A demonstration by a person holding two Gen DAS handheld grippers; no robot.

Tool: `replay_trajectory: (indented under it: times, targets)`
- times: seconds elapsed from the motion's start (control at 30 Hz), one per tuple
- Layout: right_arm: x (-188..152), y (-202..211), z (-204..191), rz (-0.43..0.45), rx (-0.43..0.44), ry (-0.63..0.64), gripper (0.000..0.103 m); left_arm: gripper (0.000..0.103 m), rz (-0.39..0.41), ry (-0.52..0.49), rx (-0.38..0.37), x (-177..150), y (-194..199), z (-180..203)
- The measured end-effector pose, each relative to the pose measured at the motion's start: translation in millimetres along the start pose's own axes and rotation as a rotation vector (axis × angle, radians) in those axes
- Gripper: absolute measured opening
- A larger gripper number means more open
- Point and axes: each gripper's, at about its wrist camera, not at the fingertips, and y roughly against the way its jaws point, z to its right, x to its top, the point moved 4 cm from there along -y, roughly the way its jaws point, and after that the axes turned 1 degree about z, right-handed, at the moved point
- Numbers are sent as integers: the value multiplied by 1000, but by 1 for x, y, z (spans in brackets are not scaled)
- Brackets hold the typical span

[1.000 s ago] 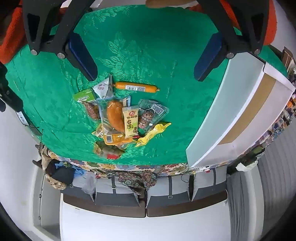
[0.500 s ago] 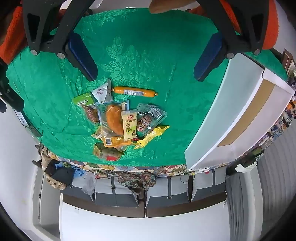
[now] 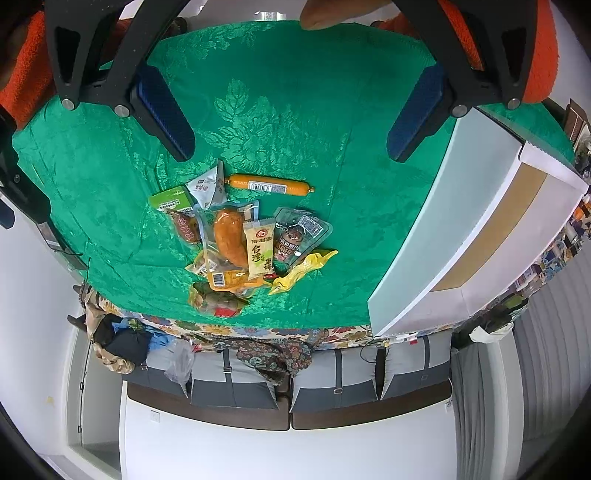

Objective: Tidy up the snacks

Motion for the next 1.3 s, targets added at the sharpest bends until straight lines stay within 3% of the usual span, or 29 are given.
replay_trajectory:
  times: [1.3]
  targets:
    - [-1, 11, -9, 24, 8, -3, 91, 103, -22, -26, 27, -8, 0, -2]
